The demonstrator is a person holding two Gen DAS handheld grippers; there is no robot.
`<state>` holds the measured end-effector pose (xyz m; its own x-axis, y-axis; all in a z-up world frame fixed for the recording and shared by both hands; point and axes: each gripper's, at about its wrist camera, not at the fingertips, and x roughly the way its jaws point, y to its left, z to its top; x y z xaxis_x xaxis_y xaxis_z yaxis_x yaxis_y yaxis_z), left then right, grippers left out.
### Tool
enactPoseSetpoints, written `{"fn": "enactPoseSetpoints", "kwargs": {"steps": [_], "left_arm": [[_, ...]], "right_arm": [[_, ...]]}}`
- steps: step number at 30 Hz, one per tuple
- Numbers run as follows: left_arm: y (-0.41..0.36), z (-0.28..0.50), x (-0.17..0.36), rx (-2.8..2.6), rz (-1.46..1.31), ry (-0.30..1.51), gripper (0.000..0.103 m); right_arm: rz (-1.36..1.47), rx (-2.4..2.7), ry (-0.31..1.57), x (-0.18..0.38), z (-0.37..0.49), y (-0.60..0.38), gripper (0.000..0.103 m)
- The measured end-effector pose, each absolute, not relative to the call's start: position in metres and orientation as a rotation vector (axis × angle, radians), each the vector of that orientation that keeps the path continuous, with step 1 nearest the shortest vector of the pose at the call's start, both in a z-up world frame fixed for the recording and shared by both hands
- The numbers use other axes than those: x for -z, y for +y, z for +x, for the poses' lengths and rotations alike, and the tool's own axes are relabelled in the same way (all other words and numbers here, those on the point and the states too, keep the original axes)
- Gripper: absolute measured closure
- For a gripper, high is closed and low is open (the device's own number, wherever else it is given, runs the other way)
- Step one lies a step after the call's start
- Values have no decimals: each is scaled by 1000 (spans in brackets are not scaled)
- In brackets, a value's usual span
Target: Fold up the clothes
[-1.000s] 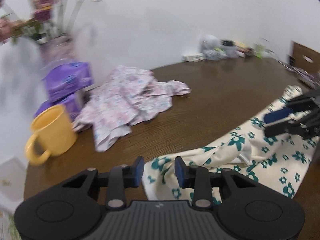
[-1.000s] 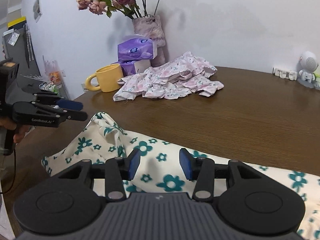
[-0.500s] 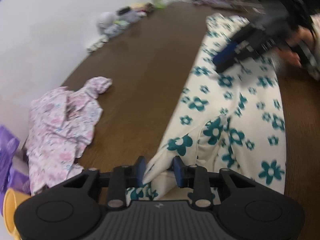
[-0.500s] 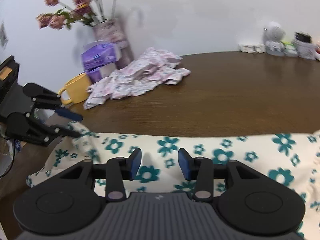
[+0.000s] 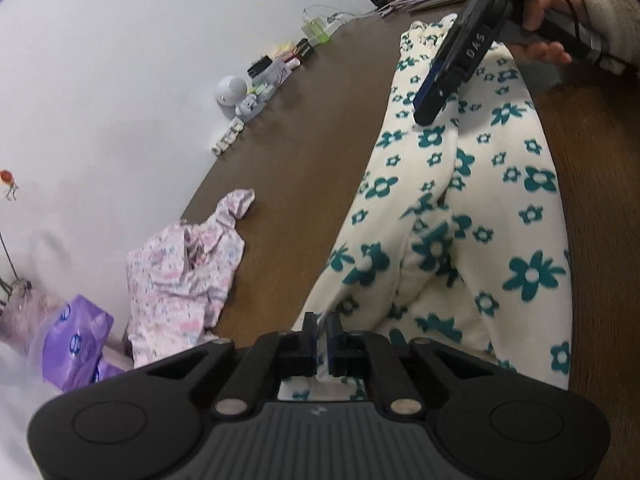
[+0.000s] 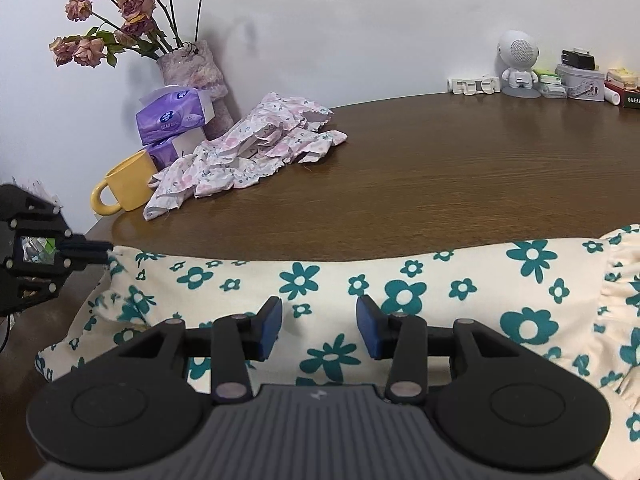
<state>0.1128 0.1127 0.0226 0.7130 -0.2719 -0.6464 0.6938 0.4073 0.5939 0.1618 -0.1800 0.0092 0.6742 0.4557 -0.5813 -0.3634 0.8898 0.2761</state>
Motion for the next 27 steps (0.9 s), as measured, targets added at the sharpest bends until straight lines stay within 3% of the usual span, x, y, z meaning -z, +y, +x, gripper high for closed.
{"fn": "enactPoseSetpoints", "kwargs": {"steps": [8,12,24,27], "left_arm": [[108,126,-28,736,1005,538,89],[102,130,-26,745,1073,570,102],[108,86,10,621,1170,446,103],[114,89,-5,589,1076,447,99]], "right_arm": [[156,-469,687,-8,162,-182,60],[152,-471,683,-8,162,-181,59],[118,-484,674,-8,160,-179,57],[121,-487,675,-9,160,-179,57]]}}
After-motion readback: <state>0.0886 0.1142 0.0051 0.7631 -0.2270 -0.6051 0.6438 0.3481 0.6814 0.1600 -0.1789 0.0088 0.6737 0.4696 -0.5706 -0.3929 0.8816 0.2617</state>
